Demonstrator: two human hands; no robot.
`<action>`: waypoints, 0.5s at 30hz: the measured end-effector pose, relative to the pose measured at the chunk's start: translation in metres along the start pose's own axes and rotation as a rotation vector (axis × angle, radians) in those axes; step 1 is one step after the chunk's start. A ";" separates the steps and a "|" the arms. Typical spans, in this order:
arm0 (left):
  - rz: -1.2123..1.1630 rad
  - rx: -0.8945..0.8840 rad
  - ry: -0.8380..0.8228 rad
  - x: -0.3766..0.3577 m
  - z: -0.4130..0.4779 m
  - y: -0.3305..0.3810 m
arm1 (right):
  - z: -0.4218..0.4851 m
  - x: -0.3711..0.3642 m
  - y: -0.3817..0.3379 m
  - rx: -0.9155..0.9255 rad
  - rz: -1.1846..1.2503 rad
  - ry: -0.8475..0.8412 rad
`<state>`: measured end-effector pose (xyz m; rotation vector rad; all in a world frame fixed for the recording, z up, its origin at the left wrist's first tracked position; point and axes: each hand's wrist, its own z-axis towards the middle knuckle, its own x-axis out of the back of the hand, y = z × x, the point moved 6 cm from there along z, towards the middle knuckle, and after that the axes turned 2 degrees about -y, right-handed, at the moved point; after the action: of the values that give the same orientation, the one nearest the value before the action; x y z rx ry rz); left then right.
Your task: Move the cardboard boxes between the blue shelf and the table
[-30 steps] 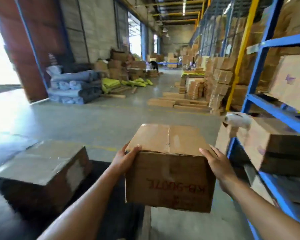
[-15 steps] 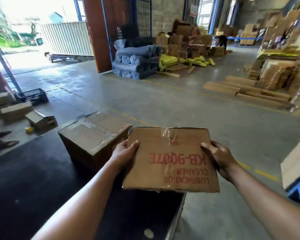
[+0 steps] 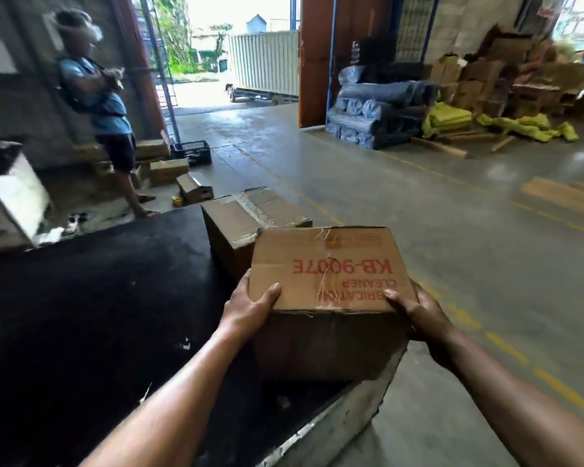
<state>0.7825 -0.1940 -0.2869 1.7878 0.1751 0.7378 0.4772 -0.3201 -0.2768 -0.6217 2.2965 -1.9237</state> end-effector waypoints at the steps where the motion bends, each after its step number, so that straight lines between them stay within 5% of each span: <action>1: 0.009 0.010 0.063 0.014 -0.014 -0.008 | -0.001 -0.012 0.000 0.003 -0.024 -0.055; 10: -0.020 0.064 0.385 0.157 -0.113 -0.072 | 0.009 -0.168 -0.038 0.251 -0.241 -0.527; 15: 0.026 0.114 0.540 0.205 -0.063 -0.071 | 0.064 -0.233 -0.073 0.302 -0.254 -0.397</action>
<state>0.9267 -0.0226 -0.2604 1.6616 0.5623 1.2400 0.7290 -0.3061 -0.2657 -1.1752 1.7167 -1.9697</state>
